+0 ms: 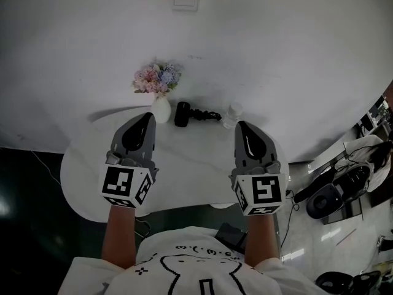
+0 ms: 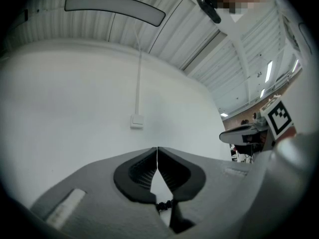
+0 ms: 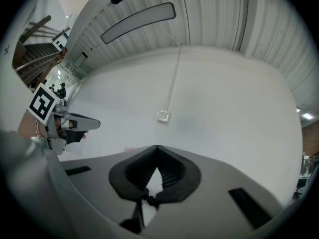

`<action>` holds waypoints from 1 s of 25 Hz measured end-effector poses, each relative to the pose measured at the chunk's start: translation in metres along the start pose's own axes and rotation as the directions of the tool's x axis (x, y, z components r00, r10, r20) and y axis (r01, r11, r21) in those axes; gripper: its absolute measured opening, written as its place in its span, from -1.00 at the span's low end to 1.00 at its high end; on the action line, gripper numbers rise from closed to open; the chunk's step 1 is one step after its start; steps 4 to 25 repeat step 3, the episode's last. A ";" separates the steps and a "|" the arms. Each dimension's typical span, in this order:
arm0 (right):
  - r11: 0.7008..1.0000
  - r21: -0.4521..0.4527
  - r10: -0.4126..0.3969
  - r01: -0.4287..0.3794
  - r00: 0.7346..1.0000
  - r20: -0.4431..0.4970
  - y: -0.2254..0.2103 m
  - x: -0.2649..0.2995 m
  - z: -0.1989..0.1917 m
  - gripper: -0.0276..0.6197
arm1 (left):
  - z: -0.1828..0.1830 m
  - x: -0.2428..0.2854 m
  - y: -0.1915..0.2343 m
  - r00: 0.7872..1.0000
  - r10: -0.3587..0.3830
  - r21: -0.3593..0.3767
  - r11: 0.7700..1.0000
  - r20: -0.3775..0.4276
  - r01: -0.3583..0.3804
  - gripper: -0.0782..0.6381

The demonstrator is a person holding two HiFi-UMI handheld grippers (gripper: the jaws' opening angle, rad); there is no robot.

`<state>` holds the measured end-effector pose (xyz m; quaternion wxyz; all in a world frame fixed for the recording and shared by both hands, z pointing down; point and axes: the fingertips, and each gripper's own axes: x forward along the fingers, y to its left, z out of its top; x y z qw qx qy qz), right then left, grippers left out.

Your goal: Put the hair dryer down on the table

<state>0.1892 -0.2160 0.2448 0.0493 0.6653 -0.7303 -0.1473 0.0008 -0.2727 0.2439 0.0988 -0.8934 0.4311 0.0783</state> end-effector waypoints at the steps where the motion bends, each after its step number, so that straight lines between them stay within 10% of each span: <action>1: 1.000 -0.002 -0.001 0.001 1.000 0.001 0.000 0.000 0.000 -0.92 | 0.000 0.000 0.000 1.000 0.000 -0.001 1.000 0.000 0.000 -0.73; 25: 1.000 -0.005 -0.002 0.002 1.000 0.002 0.001 -0.001 0.001 -0.92 | -0.001 -0.001 0.000 1.000 -0.001 -0.002 1.000 0.001 0.001 -0.73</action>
